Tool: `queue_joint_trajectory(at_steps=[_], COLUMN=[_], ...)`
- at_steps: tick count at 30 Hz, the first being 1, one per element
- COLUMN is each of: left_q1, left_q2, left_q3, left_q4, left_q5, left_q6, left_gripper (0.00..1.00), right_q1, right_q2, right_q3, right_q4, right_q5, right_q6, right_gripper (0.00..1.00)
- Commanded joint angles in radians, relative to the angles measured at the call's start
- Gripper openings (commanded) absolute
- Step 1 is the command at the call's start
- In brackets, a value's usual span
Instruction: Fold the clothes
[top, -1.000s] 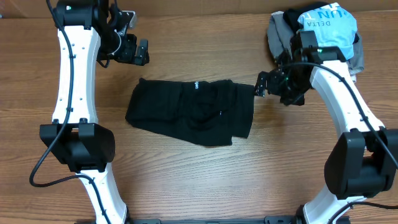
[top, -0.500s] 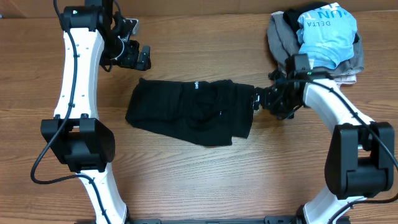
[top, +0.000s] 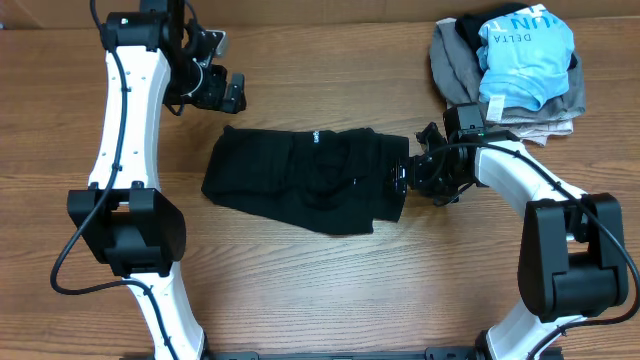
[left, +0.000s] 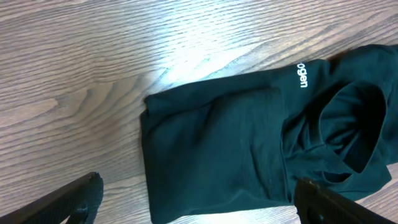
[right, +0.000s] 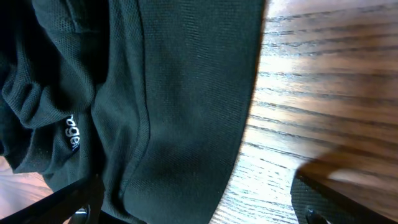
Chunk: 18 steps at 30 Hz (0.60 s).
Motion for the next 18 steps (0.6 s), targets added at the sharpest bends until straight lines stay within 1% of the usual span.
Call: queue_joint_trajectory(at_steps=[1,11,18], left_q1=[-0.007,-0.007,-0.007], left_q2=[-0.010,-0.010,-0.010], left_q3=[-0.005,-0.005,-0.005], left_q4=[0.004,0.008,0.007], left_q5=[0.016,0.015,0.014], left_q6=[0.016,0.016,0.016], left_gripper=[1.00,1.00,1.00], right_q1=[0.007,0.042,0.121], right_q2=[-0.005,0.001,0.006], right_q3=[-0.013,-0.014,-0.023], right_q4=[0.011,0.079,0.138], right_q5=[-0.026,-0.024,0.039], right_q6=[-0.001,-0.004,0.018], right_gripper=[0.99,0.99,0.94])
